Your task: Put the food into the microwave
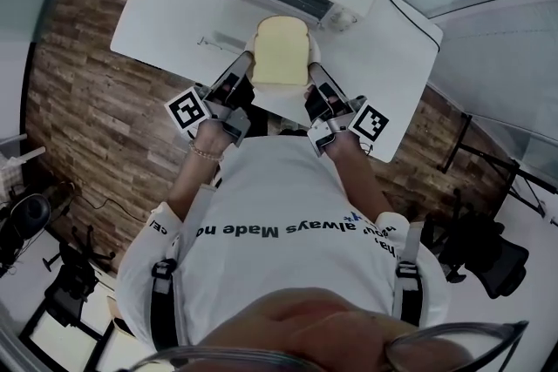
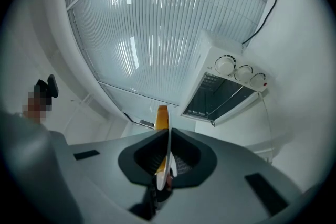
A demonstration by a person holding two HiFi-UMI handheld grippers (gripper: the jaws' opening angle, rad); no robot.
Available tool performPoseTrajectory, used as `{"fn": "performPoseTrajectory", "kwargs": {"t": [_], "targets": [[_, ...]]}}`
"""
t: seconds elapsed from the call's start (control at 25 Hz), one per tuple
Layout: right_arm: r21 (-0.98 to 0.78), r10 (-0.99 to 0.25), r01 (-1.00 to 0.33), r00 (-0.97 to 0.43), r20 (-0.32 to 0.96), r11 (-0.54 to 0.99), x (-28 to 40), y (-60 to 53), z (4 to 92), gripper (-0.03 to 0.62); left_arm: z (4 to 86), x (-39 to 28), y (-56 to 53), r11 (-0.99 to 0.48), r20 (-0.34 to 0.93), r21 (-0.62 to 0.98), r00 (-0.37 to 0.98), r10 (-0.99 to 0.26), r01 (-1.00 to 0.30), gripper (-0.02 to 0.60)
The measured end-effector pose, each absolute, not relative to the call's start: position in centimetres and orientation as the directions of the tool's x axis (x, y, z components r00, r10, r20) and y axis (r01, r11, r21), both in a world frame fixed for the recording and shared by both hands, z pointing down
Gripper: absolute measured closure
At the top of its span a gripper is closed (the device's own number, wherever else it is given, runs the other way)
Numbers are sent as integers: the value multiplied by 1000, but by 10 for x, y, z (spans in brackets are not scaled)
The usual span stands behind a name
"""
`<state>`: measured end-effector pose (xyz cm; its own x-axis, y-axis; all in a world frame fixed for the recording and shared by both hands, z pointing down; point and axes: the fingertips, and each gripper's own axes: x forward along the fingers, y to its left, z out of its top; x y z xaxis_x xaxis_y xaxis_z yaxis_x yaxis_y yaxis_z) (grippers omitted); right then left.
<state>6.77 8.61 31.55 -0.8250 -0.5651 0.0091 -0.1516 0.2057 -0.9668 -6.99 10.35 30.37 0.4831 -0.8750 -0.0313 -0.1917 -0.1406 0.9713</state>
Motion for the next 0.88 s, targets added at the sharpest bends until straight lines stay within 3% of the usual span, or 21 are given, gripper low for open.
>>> {"fn": "performPoseTrajectory", "kwargs": {"t": [0.44,0.88], "targets": [[-970,-690,-196,-723,44,144,10,52,325,572,313,-129,48,-143,-12,976,616,-787,-163,563],[-971,-765,-222,-640,76,89,-2,40,341,572,334,-140,22,-121,6,984,702,-712,-132,563]]}}
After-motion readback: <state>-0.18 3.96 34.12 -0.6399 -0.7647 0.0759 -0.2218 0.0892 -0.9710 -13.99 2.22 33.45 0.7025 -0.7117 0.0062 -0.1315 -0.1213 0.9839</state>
